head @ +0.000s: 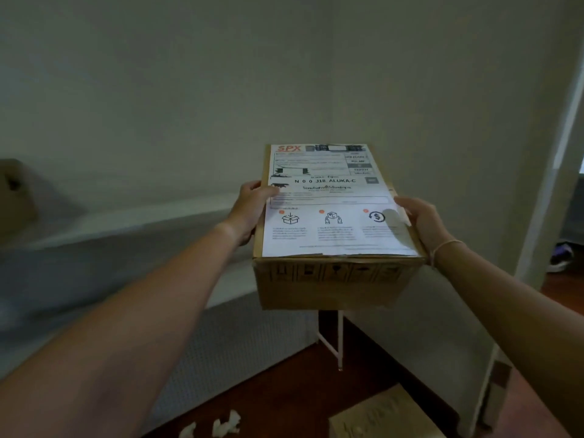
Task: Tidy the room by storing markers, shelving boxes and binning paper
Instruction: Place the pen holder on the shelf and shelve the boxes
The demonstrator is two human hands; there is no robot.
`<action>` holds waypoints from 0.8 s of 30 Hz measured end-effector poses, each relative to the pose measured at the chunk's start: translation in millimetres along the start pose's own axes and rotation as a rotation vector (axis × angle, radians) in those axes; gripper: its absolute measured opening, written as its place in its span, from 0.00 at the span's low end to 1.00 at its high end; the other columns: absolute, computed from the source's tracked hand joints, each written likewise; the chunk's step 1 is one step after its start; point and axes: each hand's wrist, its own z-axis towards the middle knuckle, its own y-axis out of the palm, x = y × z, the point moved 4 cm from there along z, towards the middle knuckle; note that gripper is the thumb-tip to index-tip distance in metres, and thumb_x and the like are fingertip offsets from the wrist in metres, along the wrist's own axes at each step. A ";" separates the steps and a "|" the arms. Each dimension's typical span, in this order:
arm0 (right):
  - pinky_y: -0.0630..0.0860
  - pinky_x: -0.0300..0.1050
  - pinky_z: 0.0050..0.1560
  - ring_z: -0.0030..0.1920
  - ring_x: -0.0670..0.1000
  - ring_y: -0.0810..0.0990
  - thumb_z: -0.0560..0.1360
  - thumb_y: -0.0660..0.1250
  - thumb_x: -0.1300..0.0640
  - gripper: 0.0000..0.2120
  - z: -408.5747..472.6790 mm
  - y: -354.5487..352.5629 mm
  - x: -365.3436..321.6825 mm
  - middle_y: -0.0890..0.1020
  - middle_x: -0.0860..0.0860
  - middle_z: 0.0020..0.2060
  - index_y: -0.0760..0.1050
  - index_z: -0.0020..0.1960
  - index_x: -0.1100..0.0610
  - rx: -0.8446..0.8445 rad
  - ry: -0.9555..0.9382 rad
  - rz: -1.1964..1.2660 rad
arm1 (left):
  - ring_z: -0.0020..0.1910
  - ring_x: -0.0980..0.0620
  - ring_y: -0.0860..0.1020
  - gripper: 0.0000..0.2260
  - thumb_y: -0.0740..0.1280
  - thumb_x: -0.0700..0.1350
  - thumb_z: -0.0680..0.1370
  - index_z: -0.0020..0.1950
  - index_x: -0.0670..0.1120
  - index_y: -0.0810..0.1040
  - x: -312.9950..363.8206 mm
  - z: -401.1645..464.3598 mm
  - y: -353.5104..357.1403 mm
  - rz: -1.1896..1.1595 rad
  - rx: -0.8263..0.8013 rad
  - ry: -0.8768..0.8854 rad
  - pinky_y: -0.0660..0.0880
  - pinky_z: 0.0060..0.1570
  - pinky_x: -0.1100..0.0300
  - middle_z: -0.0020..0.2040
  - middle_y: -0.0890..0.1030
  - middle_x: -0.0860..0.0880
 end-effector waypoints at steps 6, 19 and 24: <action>0.79 0.44 0.38 0.39 0.57 0.82 0.72 0.59 0.56 0.18 10.5 107.4 -41.3 0.83 0.61 0.46 0.77 0.54 0.66 -0.154 -0.109 0.120 | 0.49 0.41 0.82 0.16 0.59 0.39 0.78 0.65 0.41 0.73 80.0 -26.8 -93.3 0.019 0.082 0.124 0.81 0.42 0.54 0.57 0.81 0.40; 0.73 0.33 0.23 0.23 0.47 0.79 0.78 0.53 0.58 0.31 57.7 316.5 -17.2 0.78 0.48 0.19 0.75 0.18 0.57 -0.529 -0.026 0.198 | 0.42 0.46 0.82 0.17 0.57 0.44 0.79 0.66 0.43 0.70 97.8 -60.3 -269.2 0.058 0.350 0.014 0.79 0.33 0.61 0.56 0.81 0.42; 0.68 0.31 0.20 0.18 0.44 0.75 0.79 0.51 0.58 0.36 66.3 375.1 5.1 0.72 0.46 0.14 0.70 0.12 0.58 -0.579 0.000 0.194 | 0.25 0.52 0.82 0.08 0.58 0.46 0.79 0.54 0.44 0.72 86.2 -59.6 -319.9 0.144 0.435 -0.062 0.74 0.22 0.68 0.29 0.84 0.50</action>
